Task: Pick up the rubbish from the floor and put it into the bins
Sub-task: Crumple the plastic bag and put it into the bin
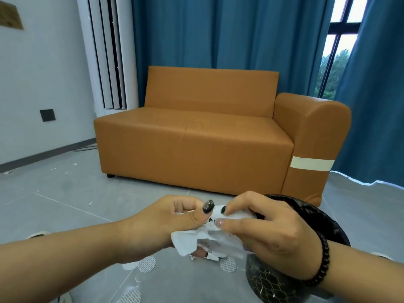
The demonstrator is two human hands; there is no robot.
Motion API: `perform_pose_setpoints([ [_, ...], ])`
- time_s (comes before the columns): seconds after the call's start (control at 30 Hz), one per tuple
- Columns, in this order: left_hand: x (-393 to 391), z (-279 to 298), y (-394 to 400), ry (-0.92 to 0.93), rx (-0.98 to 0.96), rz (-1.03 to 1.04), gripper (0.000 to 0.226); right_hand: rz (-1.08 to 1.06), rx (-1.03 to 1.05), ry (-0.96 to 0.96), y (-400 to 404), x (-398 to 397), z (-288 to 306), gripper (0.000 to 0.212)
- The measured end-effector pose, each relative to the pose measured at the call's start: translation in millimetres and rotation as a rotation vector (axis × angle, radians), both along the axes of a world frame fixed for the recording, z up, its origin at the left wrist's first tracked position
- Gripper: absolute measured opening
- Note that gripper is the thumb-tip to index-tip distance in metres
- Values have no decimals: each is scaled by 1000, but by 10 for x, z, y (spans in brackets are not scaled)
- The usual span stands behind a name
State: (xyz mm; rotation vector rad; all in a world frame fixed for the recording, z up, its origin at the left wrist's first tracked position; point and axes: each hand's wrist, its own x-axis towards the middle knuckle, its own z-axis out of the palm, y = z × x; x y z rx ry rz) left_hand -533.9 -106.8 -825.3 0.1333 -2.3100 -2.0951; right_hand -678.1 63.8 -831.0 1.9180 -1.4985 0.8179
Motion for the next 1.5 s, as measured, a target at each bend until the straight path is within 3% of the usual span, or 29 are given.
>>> perform_pose_setpoints([
  [0.1, -32, -24, -65, 63, -18, 119, 27, 7, 50, -62, -76, -6, -1, 15],
  [0.27, -70, 66, -82, 142, -116, 273, 27, 75, 42, -290, -158, 35, 4, 31],
  [0.37, -111, 140, -79, 189, -146, 324, 27, -5, 25, -570, -191, 19, 55, 44],
  [0.5, -168, 129, -66, 201, -148, 360, 33, 24, 162, -913, -182, -52, 108, 22],
  [0.63, -218, 99, -5, 108, -194, 314, 31, -13, 50, -746, -100, -117, 100, 10],
  [0.77, -232, 87, 68, -78, -16, 185, 42, 23, -18, -510, -9, -130, 34, 8],
  [0.87, -256, 40, 77, -81, 34, 188, 36, -15, -13, -342, 73, -120, 22, 13],
  [0.97, -292, 33, 75, -14, 6, 246, 37, -20, 44, -320, 155, -134, -2, 12],
  [1.03, -338, 59, 107, 40, -8, 286, 39, -24, 58, -453, 190, -101, -13, 13],
  [1.2, -506, 79, 153, 134, -4, 300, 41, -159, 26, -1211, 187, -98, 0, 24],
  [1.3, -617, 25, 182, 144, -10, 284, 47, 11, 141, -1596, 232, -180, -29, 27],
  [1.37, -682, -12, 207, 133, -21, 284, 50, 23, 94, -1665, 267, -213, -64, 25],
  [1.5, -877, -143, 266, 72, -10, 232, 43, -162, -7, -1553, 322, -340, -191, 16],
])
